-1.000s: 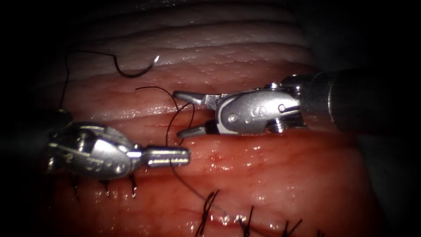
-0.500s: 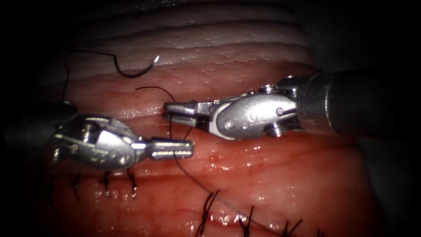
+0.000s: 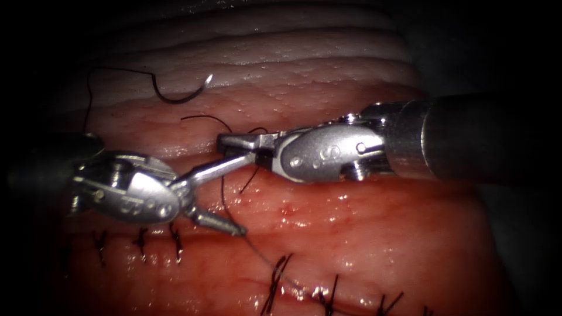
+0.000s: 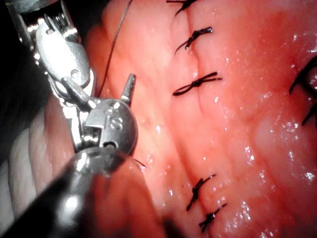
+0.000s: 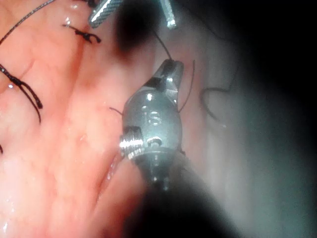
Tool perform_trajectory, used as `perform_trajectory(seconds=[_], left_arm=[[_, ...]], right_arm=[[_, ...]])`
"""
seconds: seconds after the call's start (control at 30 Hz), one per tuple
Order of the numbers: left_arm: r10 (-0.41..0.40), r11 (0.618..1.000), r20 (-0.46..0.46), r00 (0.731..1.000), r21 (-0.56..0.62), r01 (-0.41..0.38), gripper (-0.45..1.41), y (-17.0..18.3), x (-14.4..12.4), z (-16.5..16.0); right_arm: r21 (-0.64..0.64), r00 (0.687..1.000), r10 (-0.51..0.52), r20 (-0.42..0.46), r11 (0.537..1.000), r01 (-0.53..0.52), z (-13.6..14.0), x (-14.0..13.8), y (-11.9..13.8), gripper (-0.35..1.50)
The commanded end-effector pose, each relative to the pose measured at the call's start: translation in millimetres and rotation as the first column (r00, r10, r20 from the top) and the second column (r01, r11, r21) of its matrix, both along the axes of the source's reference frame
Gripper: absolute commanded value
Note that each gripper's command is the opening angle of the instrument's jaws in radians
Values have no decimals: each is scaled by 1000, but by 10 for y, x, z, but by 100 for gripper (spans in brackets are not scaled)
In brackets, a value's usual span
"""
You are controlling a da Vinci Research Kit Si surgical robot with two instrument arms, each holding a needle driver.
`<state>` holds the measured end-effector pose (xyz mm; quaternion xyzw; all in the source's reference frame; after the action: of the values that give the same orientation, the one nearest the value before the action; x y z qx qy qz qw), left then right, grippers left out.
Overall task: Wound Closure
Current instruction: Hold suture with right hand to regrasp suture with left end-effector at longer length
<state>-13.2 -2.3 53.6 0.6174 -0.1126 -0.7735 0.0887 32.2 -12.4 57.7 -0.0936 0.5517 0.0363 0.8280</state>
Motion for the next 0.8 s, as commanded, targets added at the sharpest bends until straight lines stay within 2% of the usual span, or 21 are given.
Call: perform_trajectory(seconds=[0.03,0.2,0.47,0.8], left_arm=[[-24,999,-14,1000,-21,24,91,1,-7,4],[-98,988,-50,994,-124,92,109,-13,-24,-3],[-170,955,-152,974,-270,124,106,-46,-59,-2],[-287,907,-163,944,-362,214,94,-61,-91,4]], right_arm=[[10,1000,10,6,1000,-10,14,5,11,-35],[66,998,49,27,997,-50,37,2,31,-35],[130,996,88,35,987,-92,58,-1,42,-35],[176,993,109,41,978,-114,71,0,44,-35]])
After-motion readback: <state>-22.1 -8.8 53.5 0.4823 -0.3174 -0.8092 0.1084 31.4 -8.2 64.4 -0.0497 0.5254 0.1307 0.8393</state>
